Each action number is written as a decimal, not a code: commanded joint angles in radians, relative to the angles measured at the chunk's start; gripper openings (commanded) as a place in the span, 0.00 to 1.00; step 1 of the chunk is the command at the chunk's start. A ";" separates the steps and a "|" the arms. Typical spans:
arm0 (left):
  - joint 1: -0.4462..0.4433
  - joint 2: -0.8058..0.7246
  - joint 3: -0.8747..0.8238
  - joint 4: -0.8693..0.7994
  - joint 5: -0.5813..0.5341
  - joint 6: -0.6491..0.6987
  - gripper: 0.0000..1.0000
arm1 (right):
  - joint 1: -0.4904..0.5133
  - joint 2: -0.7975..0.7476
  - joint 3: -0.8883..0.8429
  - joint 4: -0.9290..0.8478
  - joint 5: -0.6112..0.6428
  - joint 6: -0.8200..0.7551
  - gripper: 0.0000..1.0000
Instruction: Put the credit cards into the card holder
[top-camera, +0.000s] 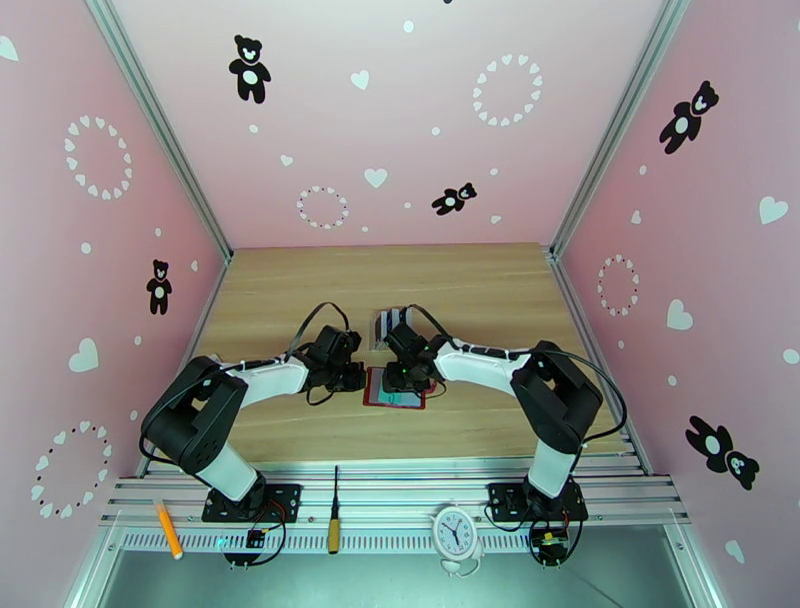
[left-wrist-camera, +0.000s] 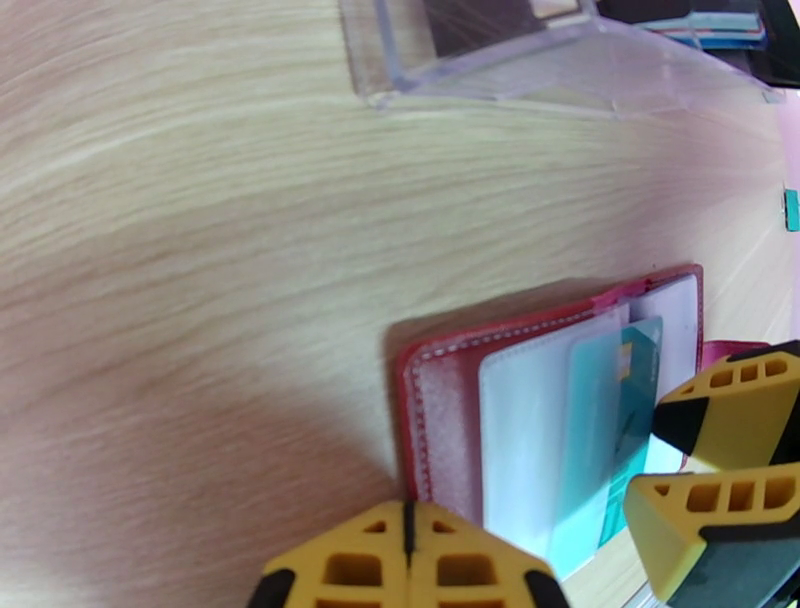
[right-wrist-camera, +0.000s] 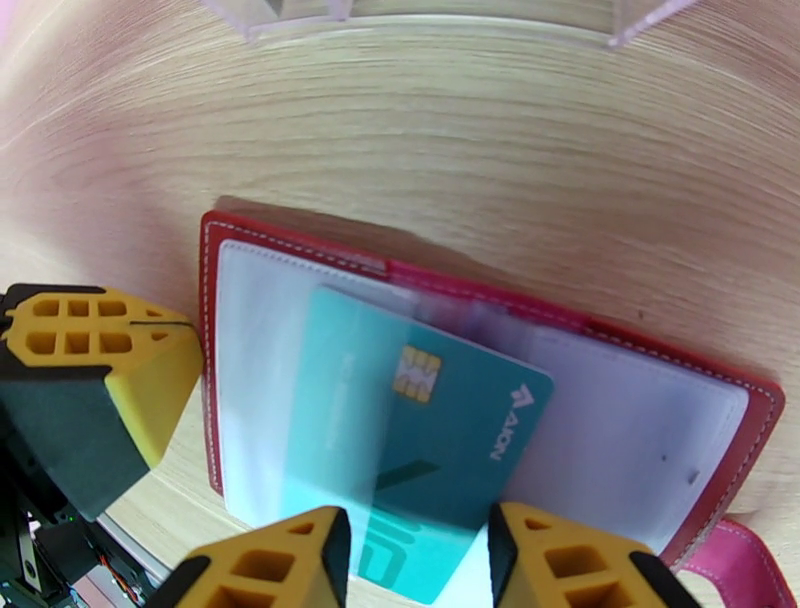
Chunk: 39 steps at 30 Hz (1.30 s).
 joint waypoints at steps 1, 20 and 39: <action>-0.008 0.019 0.007 -0.005 0.017 -0.004 0.06 | 0.007 0.007 0.021 0.001 -0.007 0.008 0.43; -0.008 0.014 0.007 -0.007 0.015 -0.002 0.06 | 0.001 0.001 0.053 -0.064 0.041 -0.019 0.44; -0.008 0.015 0.008 -0.007 0.015 -0.002 0.06 | -0.008 0.022 0.056 -0.064 0.038 -0.021 0.44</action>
